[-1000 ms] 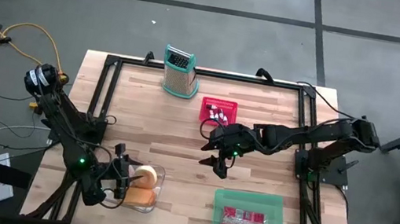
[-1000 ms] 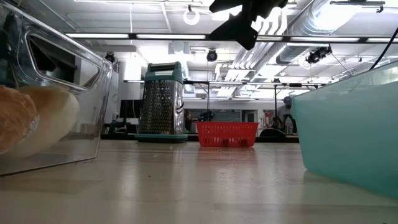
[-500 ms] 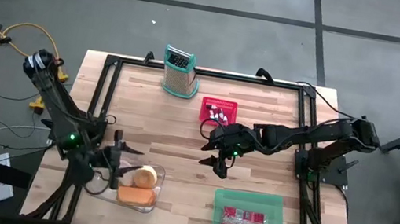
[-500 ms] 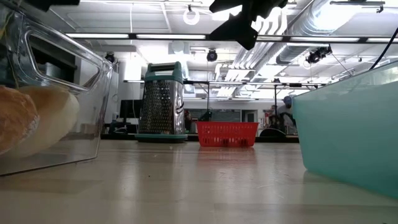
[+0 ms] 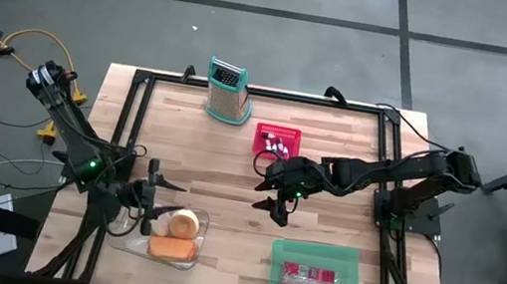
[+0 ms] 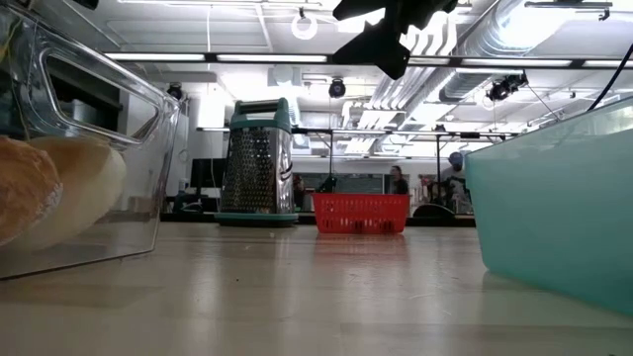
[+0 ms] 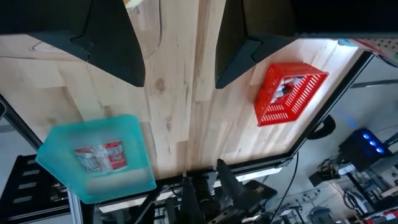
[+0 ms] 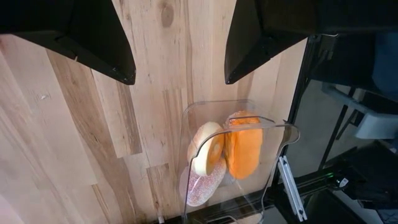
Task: Pick & Place Food Item
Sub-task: Return to Home Position
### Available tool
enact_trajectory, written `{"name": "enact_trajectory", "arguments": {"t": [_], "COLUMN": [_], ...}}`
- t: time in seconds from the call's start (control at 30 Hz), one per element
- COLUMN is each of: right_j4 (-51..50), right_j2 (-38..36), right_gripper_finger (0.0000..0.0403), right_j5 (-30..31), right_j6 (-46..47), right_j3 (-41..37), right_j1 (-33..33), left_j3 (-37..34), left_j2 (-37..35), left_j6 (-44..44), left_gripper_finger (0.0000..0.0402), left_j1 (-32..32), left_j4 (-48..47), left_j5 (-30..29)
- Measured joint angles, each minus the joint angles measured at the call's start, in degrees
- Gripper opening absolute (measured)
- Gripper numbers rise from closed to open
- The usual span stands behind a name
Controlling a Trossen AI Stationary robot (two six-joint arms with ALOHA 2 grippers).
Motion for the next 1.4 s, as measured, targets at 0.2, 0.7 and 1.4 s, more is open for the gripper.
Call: {"name": "enact_trajectory", "arguments": {"t": [0.2, 0.7, 1.4], "right_j4": [0.0, 0.0, 0.0], "right_j2": [0.0, 0.0, 0.0], "right_gripper_finger": [0.0236, 0.0236, 0.0236], "right_j5": [0.0, 0.0, 0.0], "right_j6": [0.0, 0.0, 0.0], "right_j3": [0.0, 0.0, 0.0], "right_j1": [0.0, 0.0, 0.0], "left_j3": [0.0, 0.0, -1.4], "left_j2": [0.0, -4.5, -22.2], "left_j6": [0.0, 5.6, 9.6], "left_gripper_finger": [0.0187, 0.0187, 0.0187], "left_j1": [0.0, 8.4, 21.3], "left_j4": [0.0, 0.0, -10.8], "left_j5": [0.0, 7.3, 18.0]}}
